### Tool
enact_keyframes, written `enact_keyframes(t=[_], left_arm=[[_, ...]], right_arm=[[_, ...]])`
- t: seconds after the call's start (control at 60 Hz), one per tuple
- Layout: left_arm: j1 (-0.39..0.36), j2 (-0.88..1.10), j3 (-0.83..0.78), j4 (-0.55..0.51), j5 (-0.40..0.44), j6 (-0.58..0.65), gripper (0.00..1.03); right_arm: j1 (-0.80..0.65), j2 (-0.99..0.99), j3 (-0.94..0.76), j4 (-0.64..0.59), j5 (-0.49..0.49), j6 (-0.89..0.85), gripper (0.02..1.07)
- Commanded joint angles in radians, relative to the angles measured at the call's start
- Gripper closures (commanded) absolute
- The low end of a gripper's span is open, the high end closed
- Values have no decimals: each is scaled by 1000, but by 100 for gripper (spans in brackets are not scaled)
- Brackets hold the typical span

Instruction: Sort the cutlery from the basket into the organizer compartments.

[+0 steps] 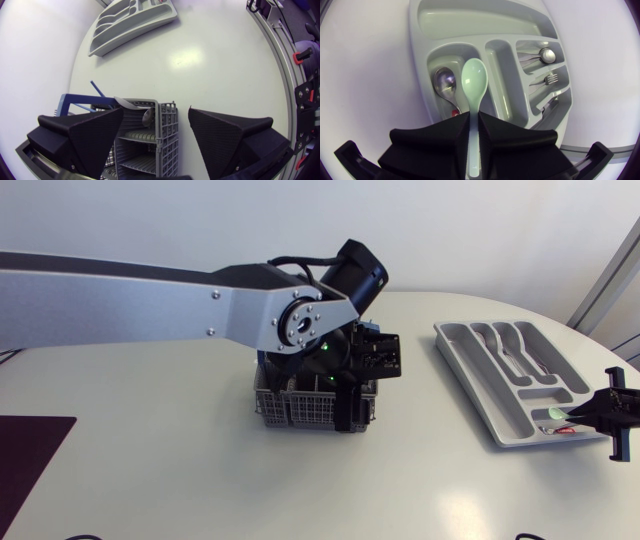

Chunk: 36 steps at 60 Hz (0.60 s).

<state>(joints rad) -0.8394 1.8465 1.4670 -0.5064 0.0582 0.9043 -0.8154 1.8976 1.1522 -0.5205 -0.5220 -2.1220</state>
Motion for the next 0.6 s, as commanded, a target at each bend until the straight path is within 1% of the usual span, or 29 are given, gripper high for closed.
enact_keyframes(t=[0.0,0.067,0.117,0.15,0.167,0.2,0.233,0.267,0.333,0.35,0.5,0.583], left_arm=[[-9,34,36,-9,-20,48,16],[-9,49,46,-15,-35,68,20],[-9,57,53,-21,-43,76,22],[-9,60,55,-24,-49,82,27],[-9,62,56,-26,-54,87,31],[-9,65,58,-26,-58,90,34],[-7,68,59,-27,-61,94,39],[-4,69,61,-27,-64,94,41],[0,69,70,-32,-72,96,43],[0,69,73,-34,-72,96,43],[0,72,102,-69,-72,94,48],[2,72,108,-72,-72,93,55]], right_arm=[[-1,17,-11,4,20,-38,96],[1,17,-20,10,30,-36,91],[-1,17,-26,19,30,-32,81],[-1,15,-29,24,30,-29,77],[-4,14,-28,24,30,-26,73],[-7,11,-29,24,27,-24,70],[-8,6,-31,24,24,-23,67],[-11,-5,-34,22,19,-23,64],[-19,-26,-45,20,2,-23,63],[-21,-35,-49,20,-3,-21,60],[-31,-81,-71,14,-44,-16,59],[-39,-109,-83,2,-76,-13,59]])
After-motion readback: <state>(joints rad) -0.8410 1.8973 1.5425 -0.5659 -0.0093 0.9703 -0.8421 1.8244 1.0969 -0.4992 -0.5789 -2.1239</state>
